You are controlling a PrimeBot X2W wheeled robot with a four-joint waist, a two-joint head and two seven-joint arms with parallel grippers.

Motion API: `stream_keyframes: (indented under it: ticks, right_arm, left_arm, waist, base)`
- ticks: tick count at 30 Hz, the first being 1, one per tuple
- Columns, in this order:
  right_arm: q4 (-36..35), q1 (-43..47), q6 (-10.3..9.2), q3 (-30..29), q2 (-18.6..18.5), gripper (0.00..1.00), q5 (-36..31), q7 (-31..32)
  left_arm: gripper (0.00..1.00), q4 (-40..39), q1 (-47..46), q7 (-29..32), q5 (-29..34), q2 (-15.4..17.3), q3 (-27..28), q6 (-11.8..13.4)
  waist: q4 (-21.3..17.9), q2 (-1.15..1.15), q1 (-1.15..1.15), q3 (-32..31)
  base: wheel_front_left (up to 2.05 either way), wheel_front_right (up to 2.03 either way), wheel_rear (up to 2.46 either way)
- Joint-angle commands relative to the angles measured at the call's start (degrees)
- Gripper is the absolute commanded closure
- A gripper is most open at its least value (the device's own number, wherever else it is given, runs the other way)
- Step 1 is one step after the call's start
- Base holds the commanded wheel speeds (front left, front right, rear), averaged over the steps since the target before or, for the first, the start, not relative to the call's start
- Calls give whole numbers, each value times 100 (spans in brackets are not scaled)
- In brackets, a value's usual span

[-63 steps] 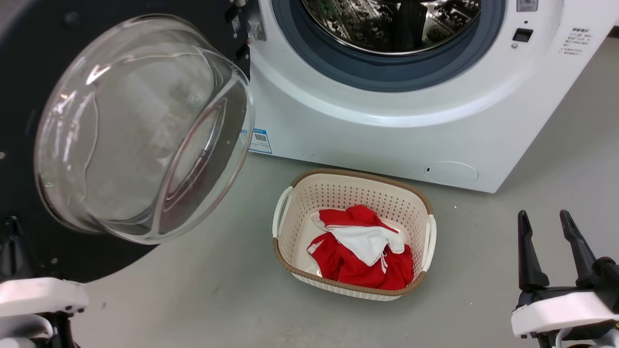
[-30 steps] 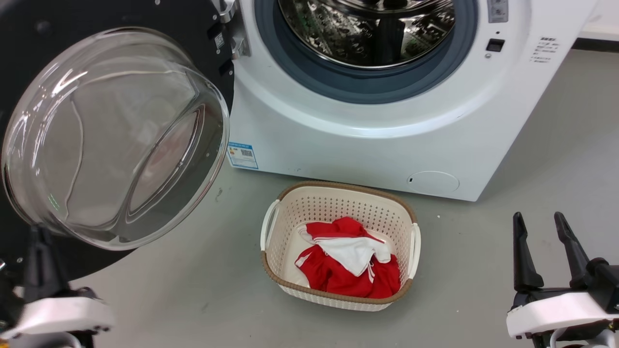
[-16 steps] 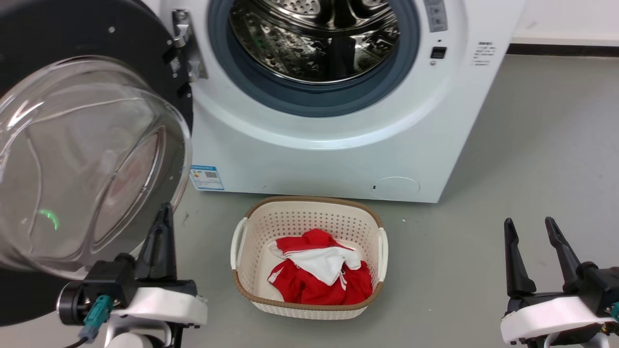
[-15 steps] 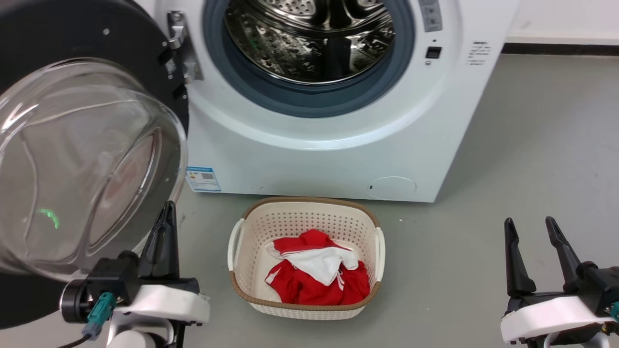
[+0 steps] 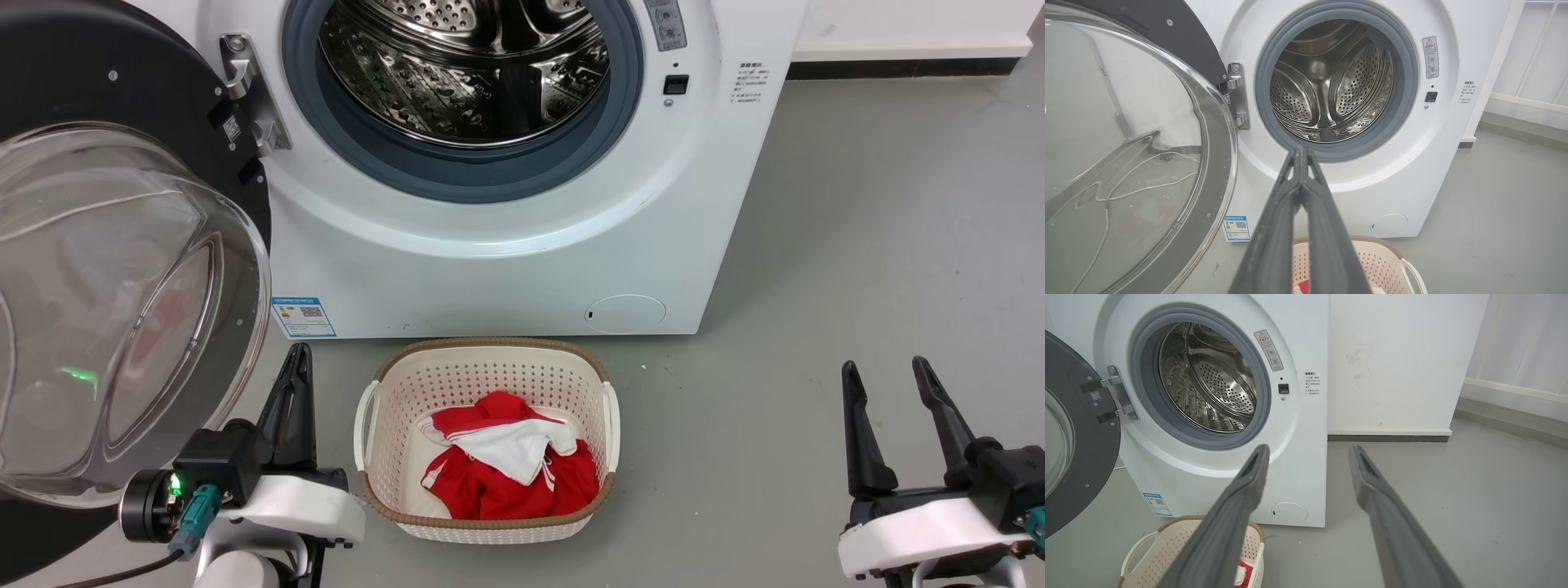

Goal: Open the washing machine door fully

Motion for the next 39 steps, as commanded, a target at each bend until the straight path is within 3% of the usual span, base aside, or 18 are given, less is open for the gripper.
stream_keyframes:
  ticks: [1,2,3,4,13,38,39]
  right_arm:
    - [-26,7,-4,6,9,0,-47,5]
    - [-26,7,-4,6,9,0,-47,5]
    - [-28,10,-4,11,9,0,-40,5]
    - [-32,10,-4,12,9,0,-46,1]
    - [-25,18,-4,71,9,0,-86,3]
    - [92,-50,-4,23,9,0,-40,-45]
    - [109,-1,0,29,0,100,-38,-31]
  left_arm:
    - [58,16,-28,-34,37,-36,34,33]
    - [58,16,-28,-34,37,-36,34,33]
    - [9,26,-22,-36,50,-32,50,42]
    - [0,34,-21,-38,75,-32,58,52]
    - [0,16,54,-36,227,-121,168,120]
    - [0,47,28,-37,448,-294,392,-81]
    - [100,82,25,-7,431,-293,380,-60]
  waist:
    - [3,0,1,2]
    - [3,0,1,2]
    - [7,0,1,4]
    - [12,0,1,8]
    - [42,0,1,-4]
    - [73,0,1,58]
    - [73,0,1,59]
  base:
    - [0,0,0]
    - [0,0,0]
    - [0,0,0]
    - [0,0,0]
    - [0,0,0]
    - [0,0,0]
    - [0,0,0]
